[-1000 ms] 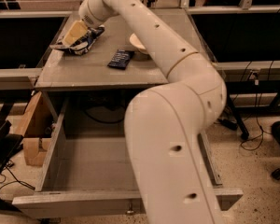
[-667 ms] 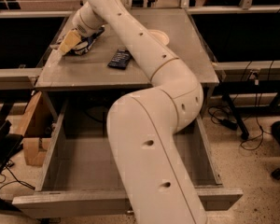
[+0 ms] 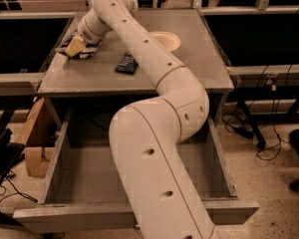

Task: Place blue chip bag into top drawer

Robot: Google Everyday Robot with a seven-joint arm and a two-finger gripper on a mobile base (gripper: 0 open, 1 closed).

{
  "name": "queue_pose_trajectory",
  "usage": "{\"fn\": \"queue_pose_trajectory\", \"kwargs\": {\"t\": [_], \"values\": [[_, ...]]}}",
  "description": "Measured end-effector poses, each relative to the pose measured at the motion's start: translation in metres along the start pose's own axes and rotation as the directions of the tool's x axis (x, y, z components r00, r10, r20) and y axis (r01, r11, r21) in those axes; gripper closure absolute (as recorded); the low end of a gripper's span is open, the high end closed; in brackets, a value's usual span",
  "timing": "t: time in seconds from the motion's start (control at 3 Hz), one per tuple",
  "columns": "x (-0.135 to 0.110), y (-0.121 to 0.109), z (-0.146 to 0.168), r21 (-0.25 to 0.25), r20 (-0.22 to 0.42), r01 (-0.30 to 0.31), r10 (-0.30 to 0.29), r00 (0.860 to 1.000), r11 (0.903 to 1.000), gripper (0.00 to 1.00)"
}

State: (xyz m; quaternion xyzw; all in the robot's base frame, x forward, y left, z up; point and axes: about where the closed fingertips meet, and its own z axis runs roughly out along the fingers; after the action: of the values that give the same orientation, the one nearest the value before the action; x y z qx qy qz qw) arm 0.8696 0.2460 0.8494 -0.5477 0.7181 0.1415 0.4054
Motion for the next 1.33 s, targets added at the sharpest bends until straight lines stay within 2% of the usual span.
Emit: {"fn": "queue_pose_trajectory", "kwargs": {"t": [0.67,1.0,1.33], "values": [[-0.002,-0.001,-0.002,0.0,0.0,0.0,0.0,1.0,1.0,1.0],[-0.005,-0.002,-0.005,0.0,0.0,0.0,0.0,1.0,1.0,1.0],[-0.009,-0.005,-0.049,0.007,0.009,-0.001,0.001,1.0,1.0,1.0]]}}
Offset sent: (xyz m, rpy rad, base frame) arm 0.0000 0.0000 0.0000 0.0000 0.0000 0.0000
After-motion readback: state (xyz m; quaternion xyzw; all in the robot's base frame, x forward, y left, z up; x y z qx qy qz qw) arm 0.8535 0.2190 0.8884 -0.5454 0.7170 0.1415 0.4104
